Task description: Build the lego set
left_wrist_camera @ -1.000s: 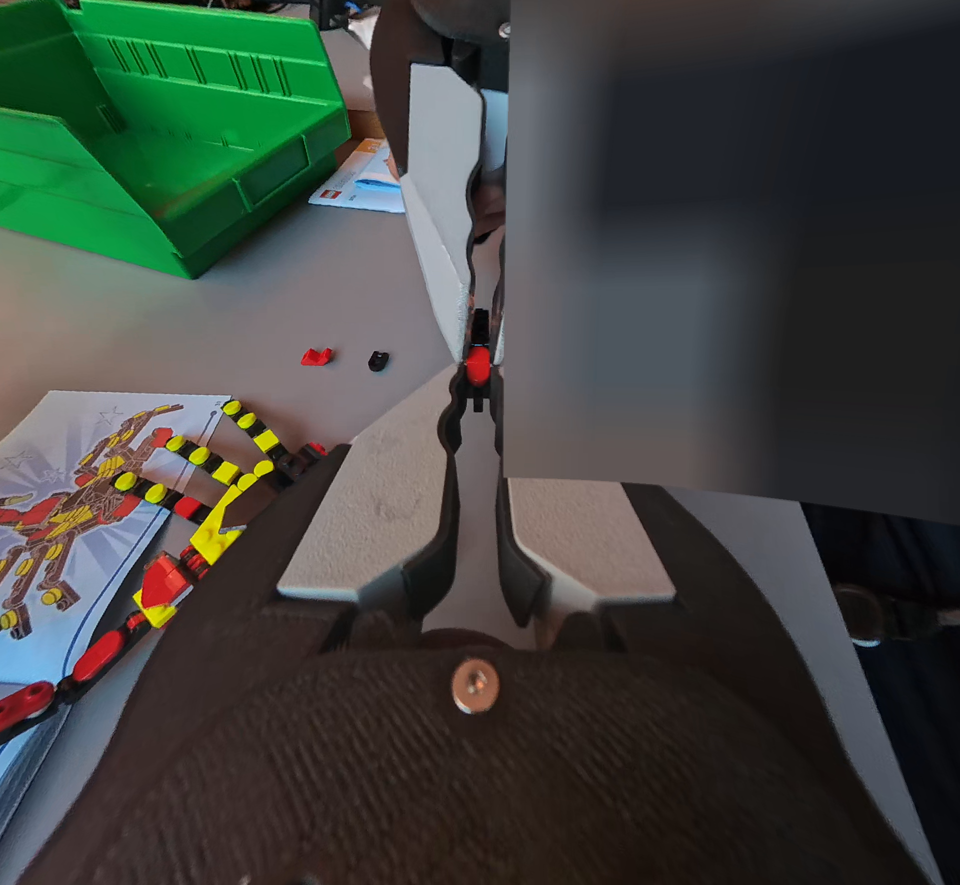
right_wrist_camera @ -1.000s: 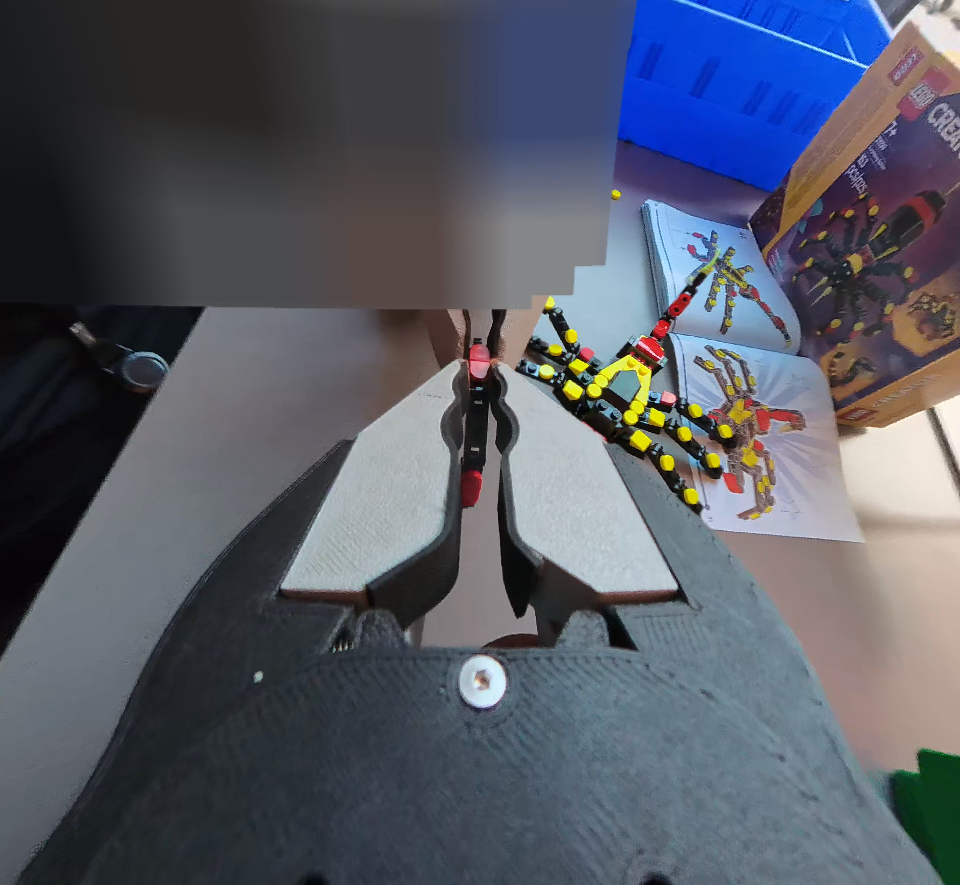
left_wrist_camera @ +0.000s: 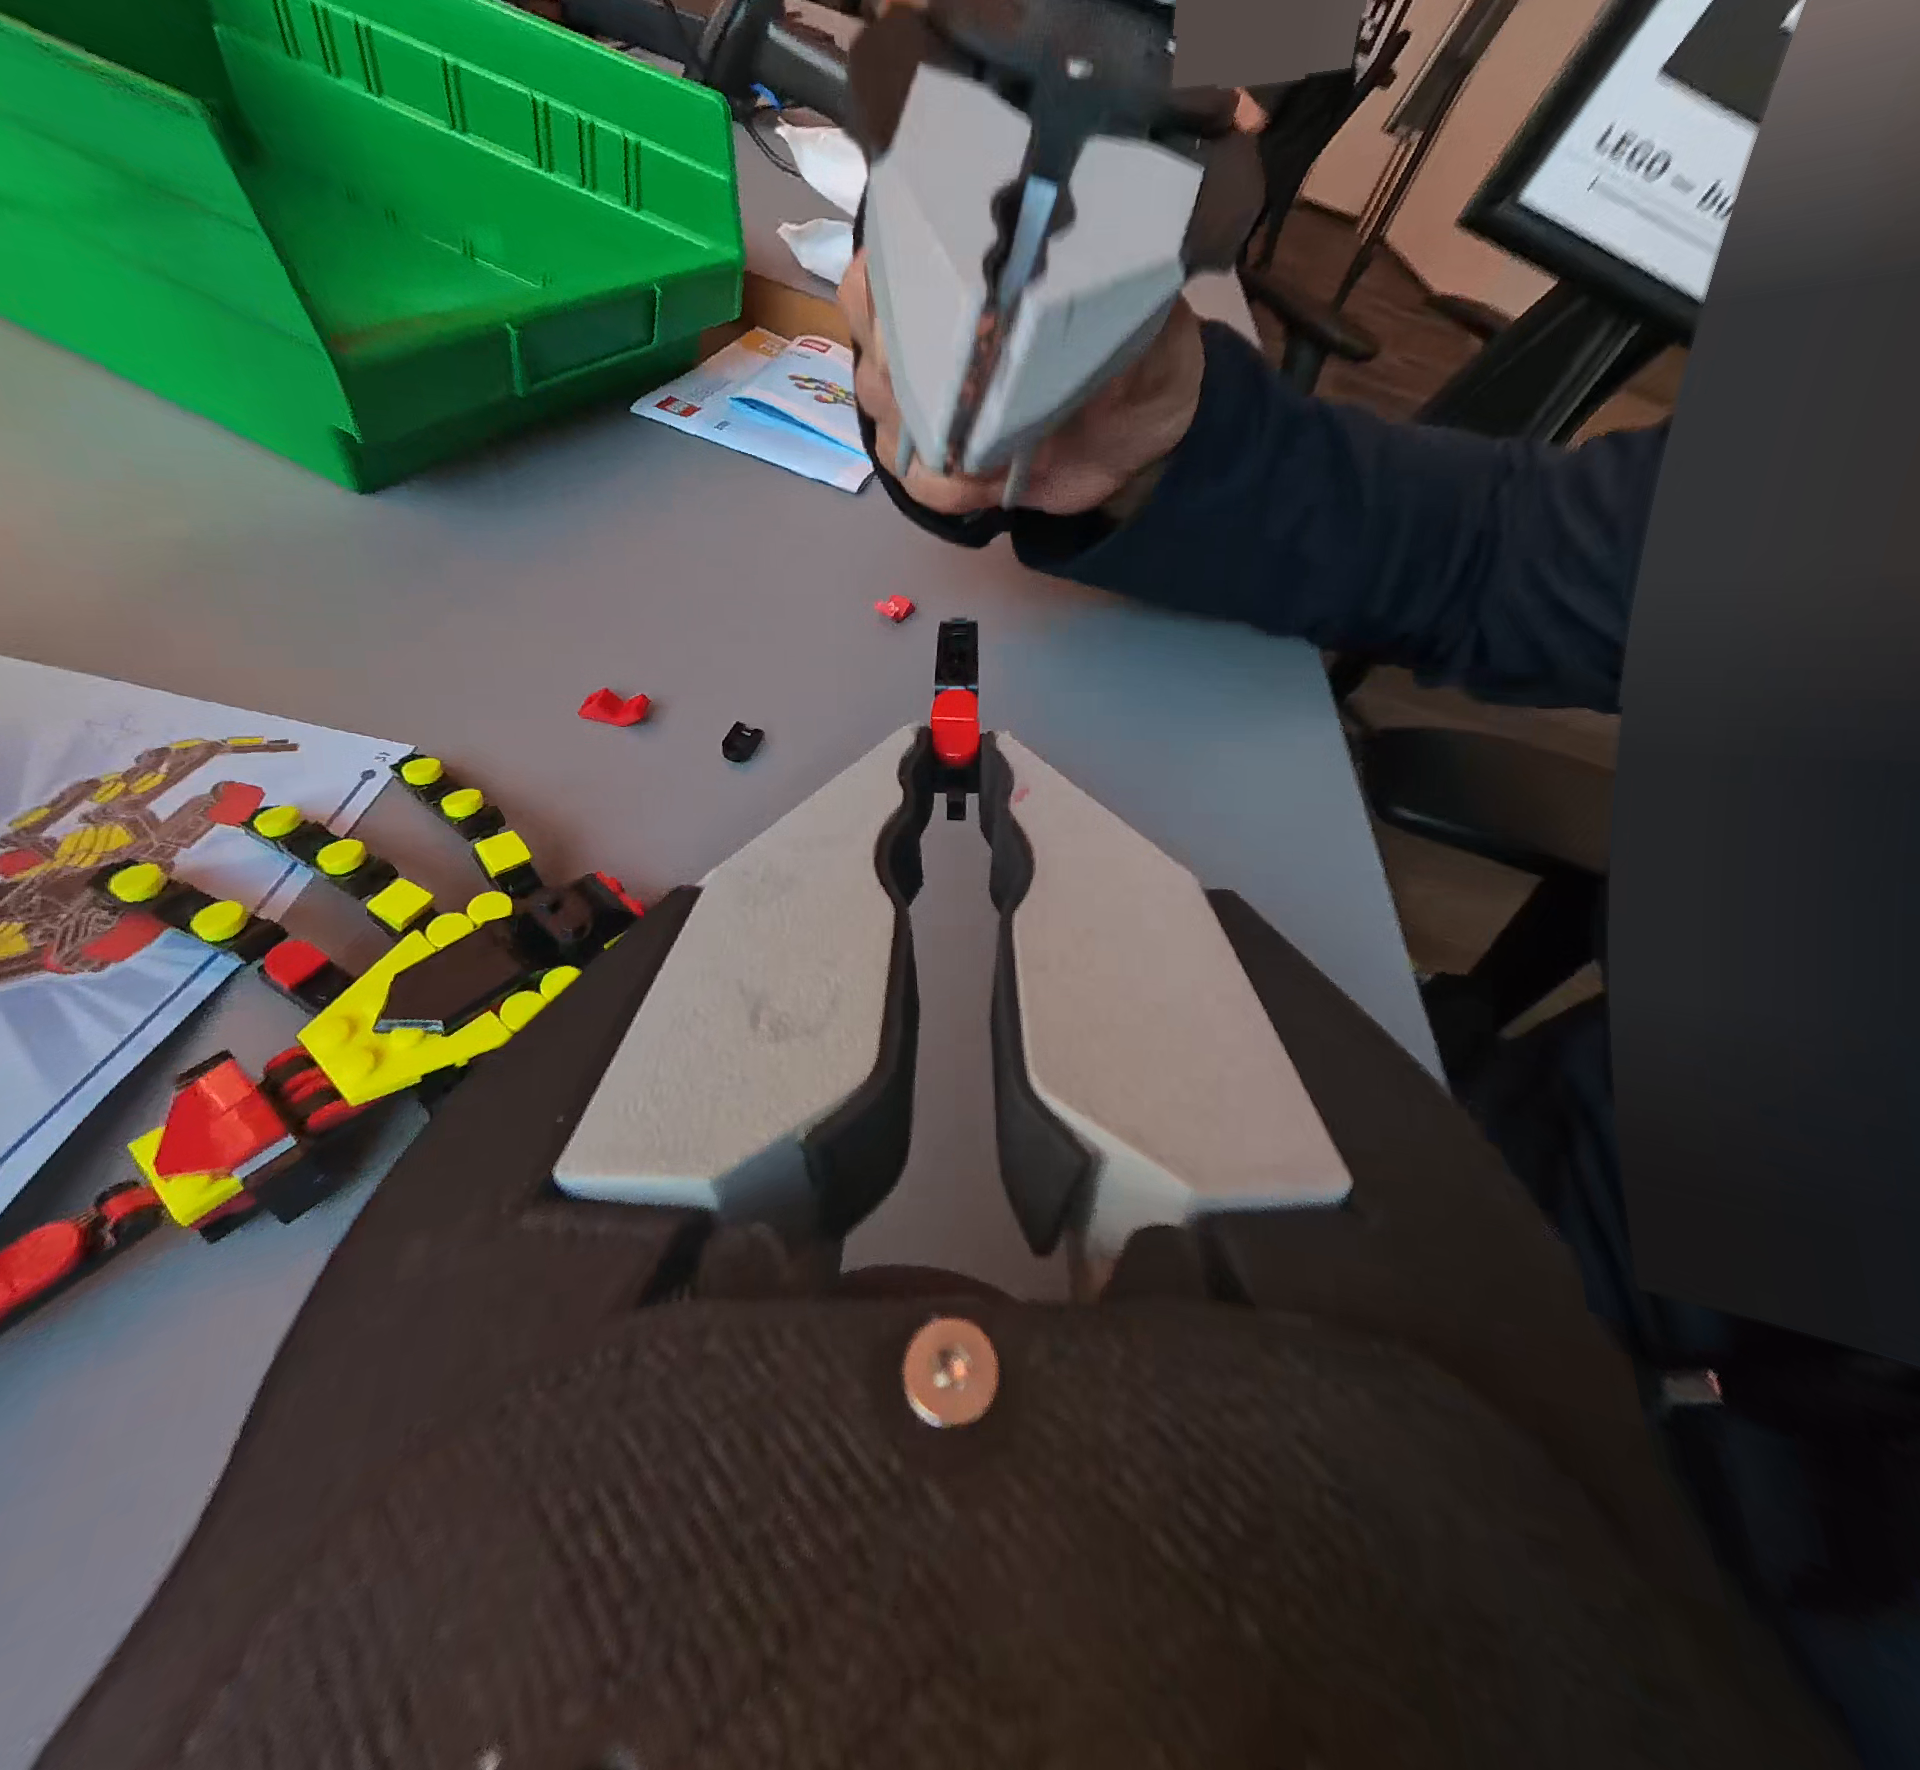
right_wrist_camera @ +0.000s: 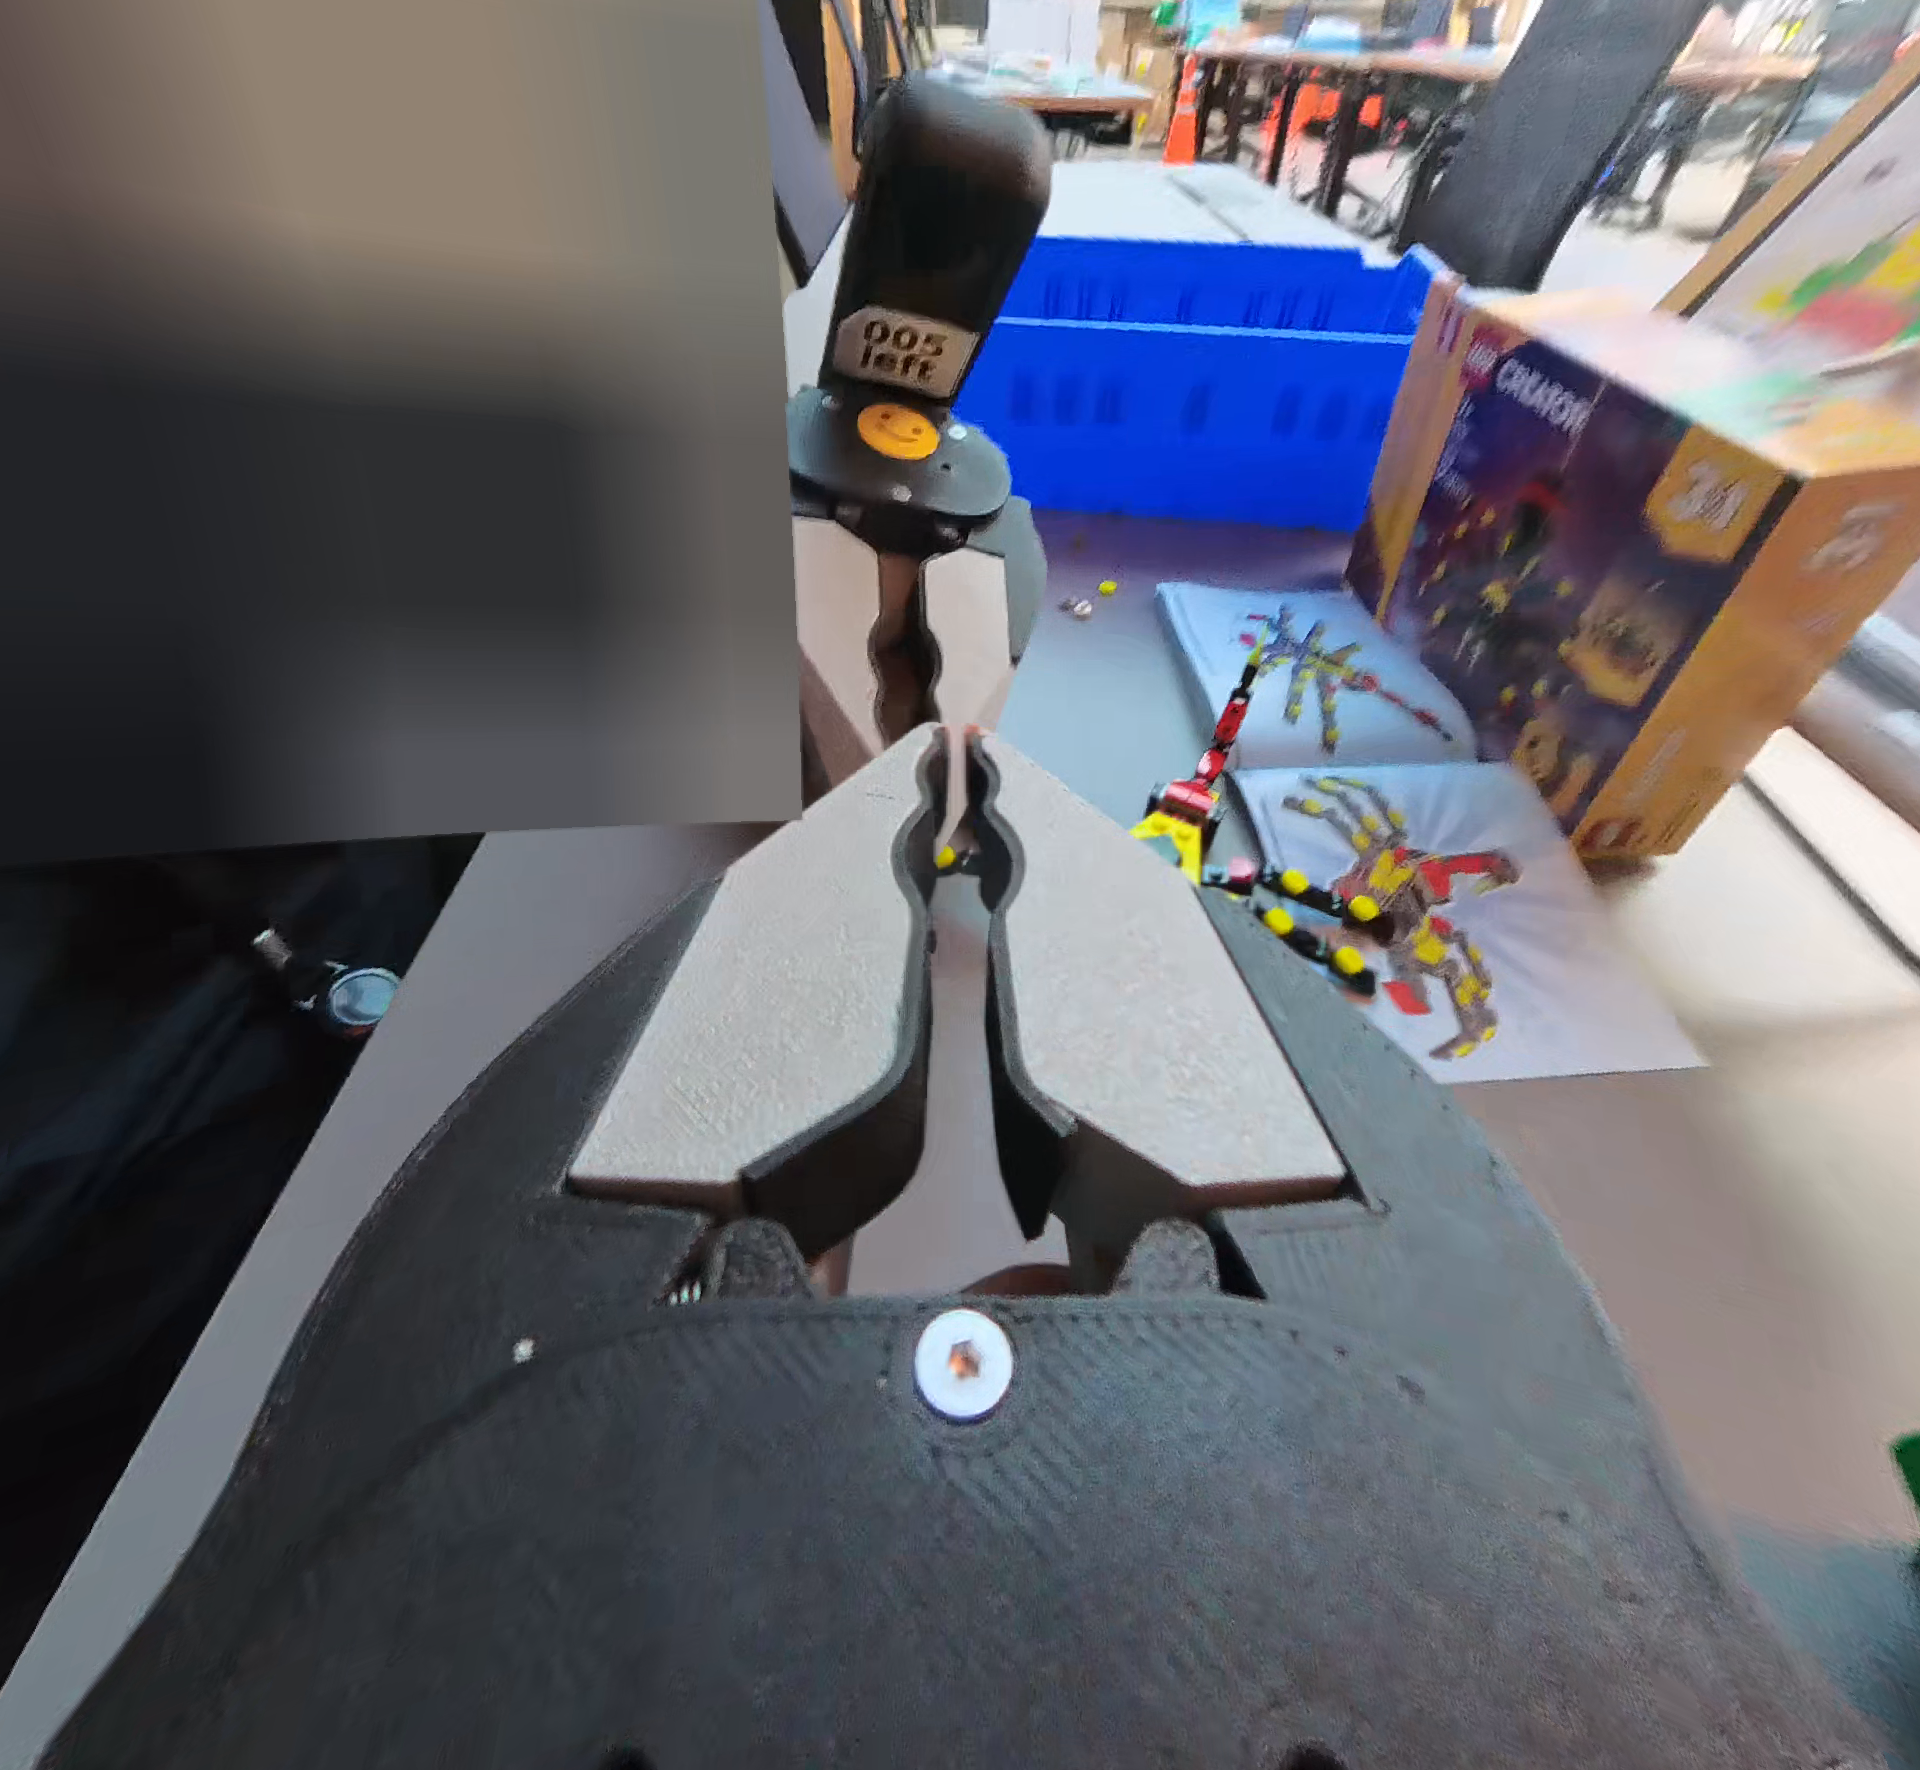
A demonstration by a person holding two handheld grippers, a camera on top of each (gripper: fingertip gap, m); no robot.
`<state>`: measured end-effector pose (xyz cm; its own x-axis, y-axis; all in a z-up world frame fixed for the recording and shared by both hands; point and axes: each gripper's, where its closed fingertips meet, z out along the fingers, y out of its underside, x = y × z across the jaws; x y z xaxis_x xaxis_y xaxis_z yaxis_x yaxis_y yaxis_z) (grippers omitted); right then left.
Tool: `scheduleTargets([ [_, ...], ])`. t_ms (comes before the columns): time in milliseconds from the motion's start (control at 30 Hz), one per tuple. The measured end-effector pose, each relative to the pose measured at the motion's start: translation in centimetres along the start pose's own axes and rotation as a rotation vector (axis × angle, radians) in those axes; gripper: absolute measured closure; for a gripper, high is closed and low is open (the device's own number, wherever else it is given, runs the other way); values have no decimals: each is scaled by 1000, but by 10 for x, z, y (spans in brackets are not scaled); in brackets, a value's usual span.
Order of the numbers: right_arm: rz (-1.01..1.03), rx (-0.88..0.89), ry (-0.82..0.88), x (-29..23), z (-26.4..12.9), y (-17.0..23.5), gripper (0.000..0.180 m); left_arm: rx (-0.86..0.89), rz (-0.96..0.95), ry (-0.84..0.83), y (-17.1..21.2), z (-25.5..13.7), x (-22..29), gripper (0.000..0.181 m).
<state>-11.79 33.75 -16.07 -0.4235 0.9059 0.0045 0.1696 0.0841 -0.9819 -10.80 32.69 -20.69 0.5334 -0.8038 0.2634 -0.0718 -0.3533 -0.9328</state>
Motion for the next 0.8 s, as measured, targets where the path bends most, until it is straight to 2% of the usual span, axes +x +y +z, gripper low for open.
scheduleTargets([
  [33, 21, -22, -24, -2, 2, 5, 178, 8, -31, 21, -1, -1, 1, 176],
  [300, 71, -157, -79, -9, 18, 34, 174, 52, -260, 158, -4, -4, 1, 176],
  [567, 134, -141, -109, -10, 17, 34, 175, 78, -267, 165, -8, -5, 2, 176],
  [800, 224, -80, -98, 0, 12, 29, 175, 120, -213, 100, -15, -11, -8, 176],
])
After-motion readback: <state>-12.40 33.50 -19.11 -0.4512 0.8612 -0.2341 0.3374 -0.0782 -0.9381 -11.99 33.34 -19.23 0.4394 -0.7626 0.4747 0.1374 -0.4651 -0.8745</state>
